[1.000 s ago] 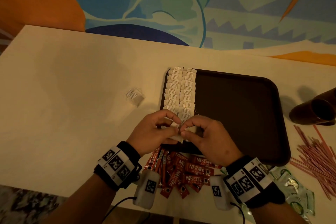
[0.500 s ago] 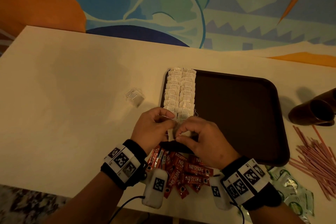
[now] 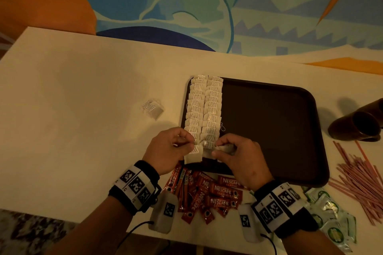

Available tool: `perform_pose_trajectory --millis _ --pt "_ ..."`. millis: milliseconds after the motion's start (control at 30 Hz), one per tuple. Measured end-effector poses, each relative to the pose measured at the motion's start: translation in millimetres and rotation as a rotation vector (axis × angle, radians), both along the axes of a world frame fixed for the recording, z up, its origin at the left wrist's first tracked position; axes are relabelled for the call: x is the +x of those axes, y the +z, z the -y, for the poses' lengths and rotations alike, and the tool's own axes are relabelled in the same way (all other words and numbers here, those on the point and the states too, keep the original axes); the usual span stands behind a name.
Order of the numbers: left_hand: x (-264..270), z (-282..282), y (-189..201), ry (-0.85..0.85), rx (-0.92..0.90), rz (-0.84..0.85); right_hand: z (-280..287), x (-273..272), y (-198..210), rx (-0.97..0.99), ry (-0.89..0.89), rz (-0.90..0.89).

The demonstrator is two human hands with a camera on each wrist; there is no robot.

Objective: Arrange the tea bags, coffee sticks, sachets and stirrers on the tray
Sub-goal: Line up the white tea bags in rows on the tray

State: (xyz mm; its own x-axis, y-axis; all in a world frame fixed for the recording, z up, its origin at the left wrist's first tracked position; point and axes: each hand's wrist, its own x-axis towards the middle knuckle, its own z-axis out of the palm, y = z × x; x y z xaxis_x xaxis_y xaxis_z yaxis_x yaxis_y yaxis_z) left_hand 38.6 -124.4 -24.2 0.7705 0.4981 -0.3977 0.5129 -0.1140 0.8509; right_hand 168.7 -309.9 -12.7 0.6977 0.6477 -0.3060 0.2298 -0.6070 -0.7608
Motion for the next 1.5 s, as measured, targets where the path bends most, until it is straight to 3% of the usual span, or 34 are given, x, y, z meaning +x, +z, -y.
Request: perform_pose_trajectory --millis 233,367,500,667,867,1033,1233,1367,1500 --pt "2.2 3.8 -10.0 -0.139 0.199 -0.075 -5.4 -5.2 -12.9 -0.092 -0.118 0.155" --pt "4.6 5.4 -7.8 -0.150 0.258 -0.059 -13.4 -18.0 -14.1 -0.120 -0.001 0.258" --pt "3.9 5.5 -7.4 -0.153 0.271 -0.048 -7.9 -23.2 -13.6 -0.112 0.140 0.187" --pt "3.9 2.3 -8.0 -0.160 0.271 -0.049 1.5 -7.3 -9.8 -0.051 0.015 0.154" --pt "5.6 0.7 -4.7 -0.170 0.273 -0.037 -1.5 -8.0 -17.8 -0.331 0.064 0.116" --pt "5.6 -1.3 -2.9 -0.185 0.267 -0.033 -4.0 -9.4 -14.0 -0.260 0.055 0.045" --pt "3.4 -3.0 -7.7 -0.215 0.285 -0.033 -8.8 1.5 -5.1 -0.145 0.164 0.014" --pt "2.9 -1.2 -9.3 -0.226 0.296 -0.019 -21.5 4.4 -10.9 -0.200 0.223 0.127" --pt "-2.8 -0.8 -13.2 -0.211 0.456 0.041 -18.0 0.3 -11.4 -0.213 0.227 0.278"
